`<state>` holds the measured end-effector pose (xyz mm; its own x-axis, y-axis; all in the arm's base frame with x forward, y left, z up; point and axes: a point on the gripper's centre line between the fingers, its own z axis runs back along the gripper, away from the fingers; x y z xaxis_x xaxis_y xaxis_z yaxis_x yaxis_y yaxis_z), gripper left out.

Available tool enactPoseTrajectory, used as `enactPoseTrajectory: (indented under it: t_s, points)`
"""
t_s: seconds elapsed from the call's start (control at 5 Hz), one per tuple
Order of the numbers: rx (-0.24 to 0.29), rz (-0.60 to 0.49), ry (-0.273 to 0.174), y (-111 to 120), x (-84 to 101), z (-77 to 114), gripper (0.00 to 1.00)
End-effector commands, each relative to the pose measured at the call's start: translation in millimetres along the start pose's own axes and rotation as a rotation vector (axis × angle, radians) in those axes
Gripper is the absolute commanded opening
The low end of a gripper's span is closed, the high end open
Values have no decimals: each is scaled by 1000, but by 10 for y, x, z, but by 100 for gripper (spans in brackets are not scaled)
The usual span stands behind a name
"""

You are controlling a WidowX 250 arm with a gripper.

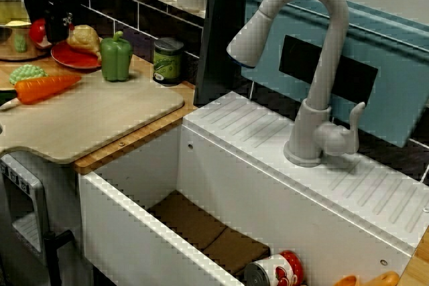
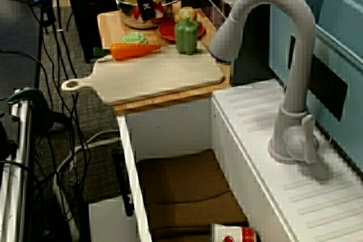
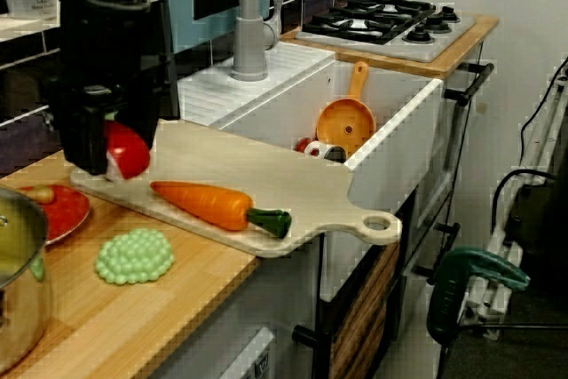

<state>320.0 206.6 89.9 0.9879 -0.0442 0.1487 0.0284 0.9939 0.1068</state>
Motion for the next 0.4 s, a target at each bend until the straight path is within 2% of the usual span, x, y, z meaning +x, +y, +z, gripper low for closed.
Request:
enactPoseTrajectory:
  t_s: [0.0, 0.2]
  points:
    - [41, 53, -39, 63, 240, -65, 0]
    - [44, 52, -23, 74, 414, -83, 0]
